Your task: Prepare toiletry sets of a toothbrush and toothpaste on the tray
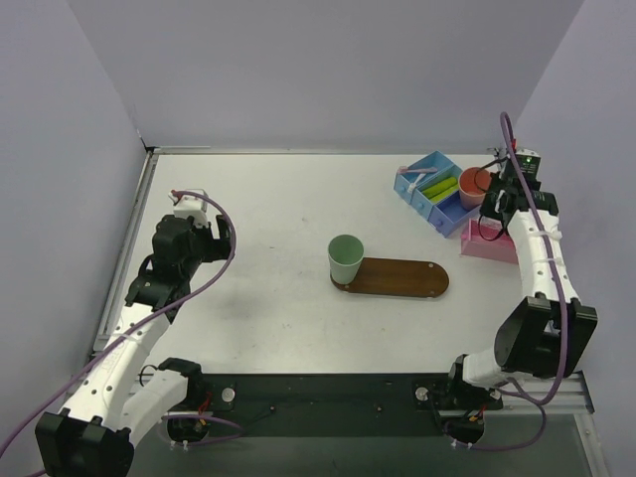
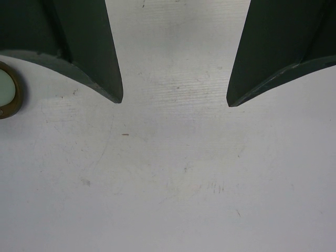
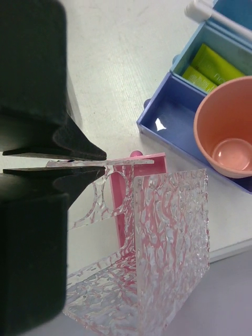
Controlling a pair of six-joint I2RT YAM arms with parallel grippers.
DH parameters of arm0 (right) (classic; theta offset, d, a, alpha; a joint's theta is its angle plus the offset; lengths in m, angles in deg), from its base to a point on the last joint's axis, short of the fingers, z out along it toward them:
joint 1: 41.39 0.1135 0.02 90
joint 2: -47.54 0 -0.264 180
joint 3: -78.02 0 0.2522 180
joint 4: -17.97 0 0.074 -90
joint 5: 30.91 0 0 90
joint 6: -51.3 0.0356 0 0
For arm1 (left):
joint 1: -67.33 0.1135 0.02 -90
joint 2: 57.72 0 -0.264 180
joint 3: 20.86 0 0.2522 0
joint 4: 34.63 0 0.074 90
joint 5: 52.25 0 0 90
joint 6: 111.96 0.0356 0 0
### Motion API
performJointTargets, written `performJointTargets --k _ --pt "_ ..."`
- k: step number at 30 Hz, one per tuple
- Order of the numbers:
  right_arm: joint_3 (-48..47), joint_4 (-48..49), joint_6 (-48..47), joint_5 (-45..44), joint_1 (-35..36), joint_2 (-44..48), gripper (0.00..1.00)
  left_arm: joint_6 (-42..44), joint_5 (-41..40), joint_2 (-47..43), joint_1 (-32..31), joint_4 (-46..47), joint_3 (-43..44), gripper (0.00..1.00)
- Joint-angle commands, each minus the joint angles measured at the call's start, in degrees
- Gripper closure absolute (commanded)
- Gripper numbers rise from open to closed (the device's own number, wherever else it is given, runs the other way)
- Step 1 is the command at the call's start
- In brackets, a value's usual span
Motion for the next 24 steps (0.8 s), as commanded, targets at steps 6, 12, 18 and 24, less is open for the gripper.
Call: performJointTargets --k 6,12,18,24 --pt "-2.11 -1.07 1.54 -2.67 6.54 9.97 1.00 2.33 5.18 -3.82 -0.37 6.36 -1.16 0.12" --pt "-4.40 -2.21 3.91 8.11 13.92 11.65 1.00 5.66 17.84 -3.40 -4.75 15.32 -0.29 0.18" --pt "-5.01 -2.48 7.25 18.67 19.02 12.26 1.00 23.29 24.19 4.84 -24.22 20.60 6.99 0.17" --pt "-4.49 -2.30 9.45 25.89 23.06 13.40 1.00 34.31 24.80 20.04 -34.55 22.88 18.07 0.13"
